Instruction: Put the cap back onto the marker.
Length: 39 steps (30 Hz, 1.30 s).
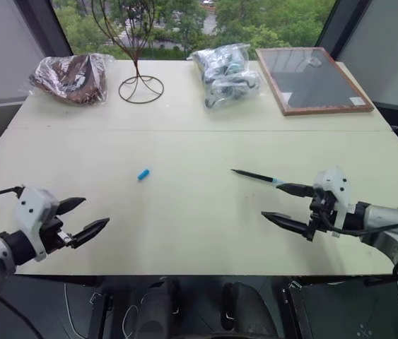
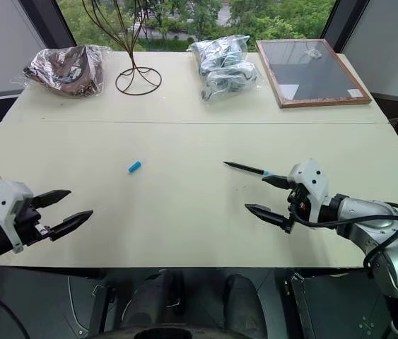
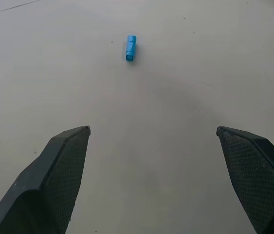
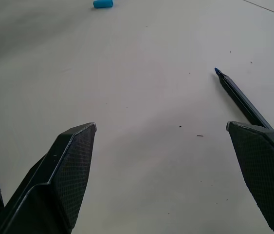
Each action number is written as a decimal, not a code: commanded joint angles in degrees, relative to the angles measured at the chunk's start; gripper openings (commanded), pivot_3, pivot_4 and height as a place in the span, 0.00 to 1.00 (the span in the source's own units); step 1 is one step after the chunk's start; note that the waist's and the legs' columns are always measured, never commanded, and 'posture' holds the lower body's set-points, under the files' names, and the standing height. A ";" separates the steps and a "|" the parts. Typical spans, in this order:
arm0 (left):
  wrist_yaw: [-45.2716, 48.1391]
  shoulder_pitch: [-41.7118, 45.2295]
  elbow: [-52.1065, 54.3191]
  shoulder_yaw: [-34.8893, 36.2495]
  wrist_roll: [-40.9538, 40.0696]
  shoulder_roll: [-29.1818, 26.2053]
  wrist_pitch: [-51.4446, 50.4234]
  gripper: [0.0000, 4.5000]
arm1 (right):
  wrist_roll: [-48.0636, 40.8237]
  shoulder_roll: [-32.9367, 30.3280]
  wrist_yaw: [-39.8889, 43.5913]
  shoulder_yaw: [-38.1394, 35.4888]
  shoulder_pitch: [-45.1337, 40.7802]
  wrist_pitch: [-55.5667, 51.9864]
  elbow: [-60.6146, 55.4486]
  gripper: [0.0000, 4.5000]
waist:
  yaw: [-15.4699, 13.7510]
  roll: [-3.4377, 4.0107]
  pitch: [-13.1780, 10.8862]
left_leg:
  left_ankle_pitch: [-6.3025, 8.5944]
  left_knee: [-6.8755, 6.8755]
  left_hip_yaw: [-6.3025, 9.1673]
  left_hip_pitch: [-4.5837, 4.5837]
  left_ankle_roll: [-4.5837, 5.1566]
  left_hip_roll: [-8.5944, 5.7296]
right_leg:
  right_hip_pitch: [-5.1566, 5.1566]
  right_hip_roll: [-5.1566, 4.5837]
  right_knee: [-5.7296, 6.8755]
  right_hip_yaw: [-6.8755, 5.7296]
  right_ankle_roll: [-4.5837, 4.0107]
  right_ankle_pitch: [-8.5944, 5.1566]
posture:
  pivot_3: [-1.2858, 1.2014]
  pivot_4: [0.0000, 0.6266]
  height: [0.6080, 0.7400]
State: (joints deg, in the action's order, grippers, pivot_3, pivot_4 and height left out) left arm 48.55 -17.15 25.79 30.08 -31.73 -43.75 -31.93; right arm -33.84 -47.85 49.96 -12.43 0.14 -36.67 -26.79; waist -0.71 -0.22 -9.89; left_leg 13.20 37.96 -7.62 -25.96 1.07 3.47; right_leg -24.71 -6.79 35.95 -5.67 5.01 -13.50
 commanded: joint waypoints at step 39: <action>17.75 36.33 -14.85 -19.01 -1.13 -10.70 3.39 0.97 | 8.28 -1.15 7.22 5.89 -16.36 11.12 20.63 1.00 | 0.12 0.00 -0.04 | -0.12 0.03 -0.11 -0.08 0.14 -0.15 | 0.17 0.09 0.07 0.02 0.04 0.02 | 0.52 0.24 1.00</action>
State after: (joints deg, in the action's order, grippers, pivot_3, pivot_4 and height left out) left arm 64.14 18.17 11.31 12.79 -34.47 -53.32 -30.47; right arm -26.71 -48.15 54.88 -7.27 -14.82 -27.93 -7.96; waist -0.59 -0.22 -9.93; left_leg 13.07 37.99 -7.72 -26.04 1.22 3.32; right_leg -24.55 -6.69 36.01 -5.65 5.05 -13.48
